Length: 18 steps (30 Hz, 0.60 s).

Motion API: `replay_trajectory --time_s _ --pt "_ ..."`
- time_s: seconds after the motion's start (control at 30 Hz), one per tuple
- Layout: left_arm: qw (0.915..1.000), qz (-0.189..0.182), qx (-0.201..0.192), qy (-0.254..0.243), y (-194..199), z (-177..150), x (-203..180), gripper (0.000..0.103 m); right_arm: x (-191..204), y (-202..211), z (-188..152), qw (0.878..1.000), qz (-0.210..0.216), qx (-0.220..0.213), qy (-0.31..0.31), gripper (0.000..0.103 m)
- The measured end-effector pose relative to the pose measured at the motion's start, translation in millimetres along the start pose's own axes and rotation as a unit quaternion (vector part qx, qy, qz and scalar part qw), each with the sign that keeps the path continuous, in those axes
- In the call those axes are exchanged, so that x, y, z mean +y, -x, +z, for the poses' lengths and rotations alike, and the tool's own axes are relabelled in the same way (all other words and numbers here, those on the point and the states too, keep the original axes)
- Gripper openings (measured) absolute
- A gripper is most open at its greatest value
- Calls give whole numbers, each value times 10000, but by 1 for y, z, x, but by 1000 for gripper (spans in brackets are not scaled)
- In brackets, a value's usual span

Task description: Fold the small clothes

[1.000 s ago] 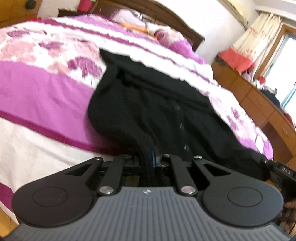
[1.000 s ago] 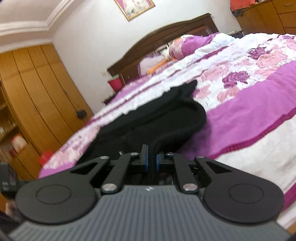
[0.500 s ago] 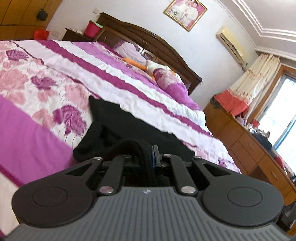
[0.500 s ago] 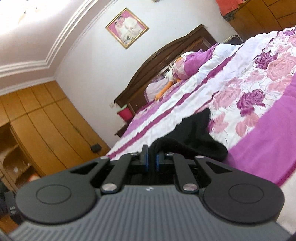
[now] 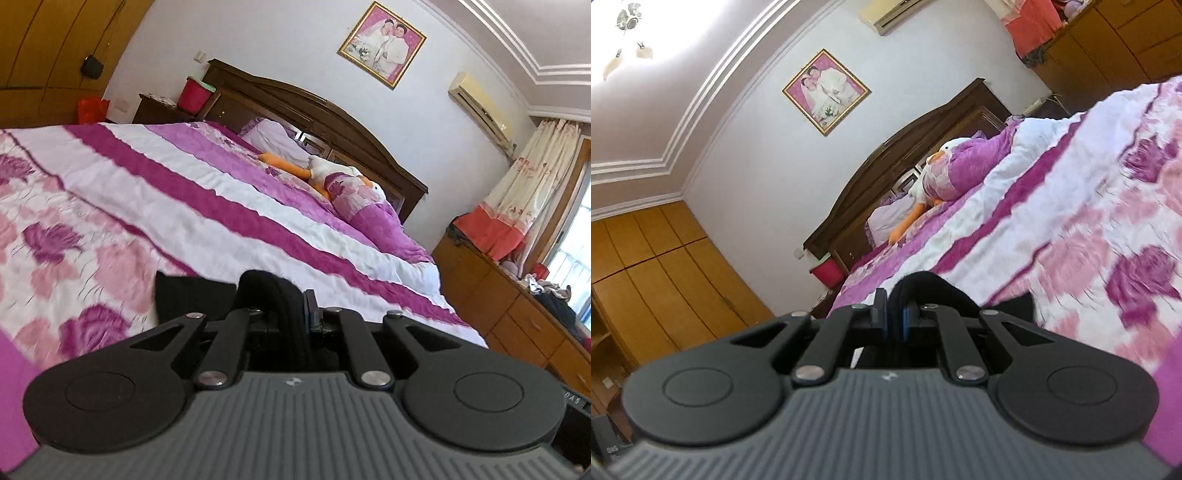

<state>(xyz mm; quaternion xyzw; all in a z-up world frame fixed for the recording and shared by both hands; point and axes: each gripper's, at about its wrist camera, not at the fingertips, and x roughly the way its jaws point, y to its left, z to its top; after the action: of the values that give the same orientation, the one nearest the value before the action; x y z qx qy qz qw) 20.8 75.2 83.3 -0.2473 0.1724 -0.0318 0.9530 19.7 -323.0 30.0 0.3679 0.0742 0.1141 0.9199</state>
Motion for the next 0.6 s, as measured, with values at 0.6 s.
replay_trajectory --time_s 0.6 --pt "9894 1085 858 -452 -186 -22 50 11 -51 -150 -29 9899 -968 685 772 11"
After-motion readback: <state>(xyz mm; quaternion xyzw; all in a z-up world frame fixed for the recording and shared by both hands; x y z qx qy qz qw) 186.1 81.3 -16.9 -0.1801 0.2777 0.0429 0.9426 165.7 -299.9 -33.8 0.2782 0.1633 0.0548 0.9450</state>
